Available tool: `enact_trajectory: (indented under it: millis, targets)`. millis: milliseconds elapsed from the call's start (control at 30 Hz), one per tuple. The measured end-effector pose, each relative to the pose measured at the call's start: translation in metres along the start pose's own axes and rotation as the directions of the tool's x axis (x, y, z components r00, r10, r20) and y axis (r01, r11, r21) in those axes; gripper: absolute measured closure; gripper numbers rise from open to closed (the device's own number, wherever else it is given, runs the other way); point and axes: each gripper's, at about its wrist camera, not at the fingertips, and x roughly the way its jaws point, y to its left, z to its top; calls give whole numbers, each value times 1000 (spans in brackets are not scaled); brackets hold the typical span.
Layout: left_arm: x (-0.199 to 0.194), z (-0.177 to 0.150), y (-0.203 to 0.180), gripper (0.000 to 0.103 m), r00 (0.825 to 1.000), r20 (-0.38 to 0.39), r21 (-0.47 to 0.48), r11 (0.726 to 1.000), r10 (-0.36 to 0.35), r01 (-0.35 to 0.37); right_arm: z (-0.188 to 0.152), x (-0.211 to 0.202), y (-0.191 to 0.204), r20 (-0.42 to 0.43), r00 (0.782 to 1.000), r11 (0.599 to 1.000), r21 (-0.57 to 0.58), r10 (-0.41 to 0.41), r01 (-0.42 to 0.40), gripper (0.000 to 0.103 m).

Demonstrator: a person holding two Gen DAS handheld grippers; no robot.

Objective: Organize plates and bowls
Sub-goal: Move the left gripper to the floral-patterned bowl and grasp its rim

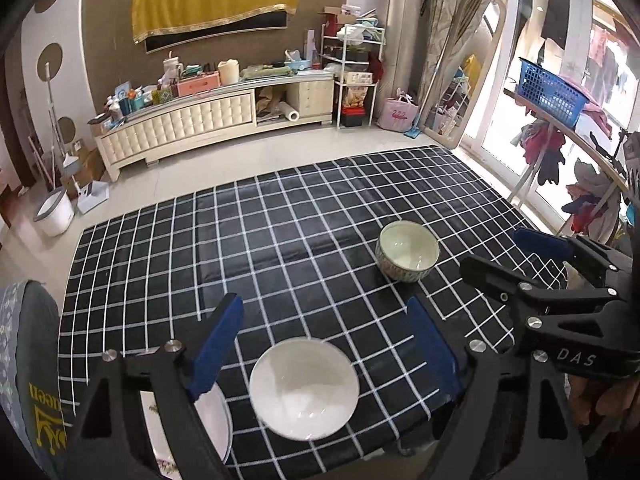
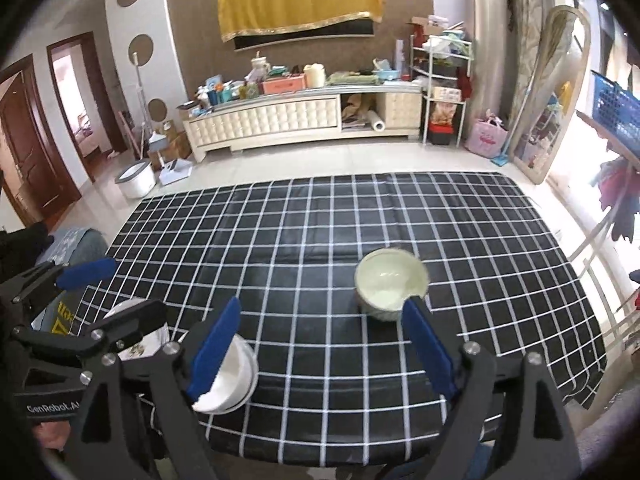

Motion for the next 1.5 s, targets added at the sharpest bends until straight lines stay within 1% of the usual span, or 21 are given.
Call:
enact_trajectory:
  millis: [133, 233, 333, 400, 633, 933, 1000, 1067, 1167, 1233, 1367, 1433, 1500]
  targets:
    - [10, 15, -12, 21, 1000, -4, 14, 1000, -17, 17, 9, 3, -18, 5, 1000, 1000, 13, -21, 21, 15]
    - [26, 27, -24, 21, 999, -19, 24, 999, -27, 27, 16, 8, -32, 7, 999, 999, 22, -35, 35, 15]
    - [46, 36, -35, 21, 999, -41, 49, 999, -19, 21, 20, 14, -46, 7, 999, 998, 34, -43, 43, 15]
    - [58, 42, -41, 21, 999, -51, 57, 998, -12, 15, 23, 21, -57, -3, 999, 998, 47, -51, 51, 15]
    - [105, 59, -49, 21, 995, -100, 37, 999, -26, 30, 29, 56, -89, -61, 996, 994, 82, -64, 68, 15]
    - [163, 72, -51, 21, 982, -183, 14, 999, -43, 46, 24, 99, -111, -142, 989, 993, 103, -50, 65, 15]
    - [177, 73, -53, 21, 977, -210, 17, 999, -42, 46, 22, 110, -117, -158, 986, 992, 109, -44, 62, 15]
    - [191, 71, -55, 21, 967, -248, 18, 998, -53, 60, 20, 117, -122, -166, 986, 991, 123, -24, 45, 15]
    - [207, 68, -56, 22, 961, -269, 16, 998, -59, 66, 15, 130, -127, -194, 981, 990, 133, -14, 41, 15]
    - [216, 66, -57, 30, 957, -285, 21, 998, -52, 61, 12, 140, -131, -217, 976, 989, 140, -7, 38, 15]
    - [238, 59, -63, 39, 942, -331, 38, 997, -51, 67, 4, 151, -131, -239, 971, 991, 126, -19, 51, 16]
    - [244, 58, -63, 46, 937, -347, 32, 998, -47, 63, 1, 156, -132, -245, 969, 990, 130, -13, 47, 19]
    - [253, 55, -64, 51, 925, -375, 29, 997, -55, 71, -2, 161, -134, -257, 966, 990, 138, 1, 35, 23]
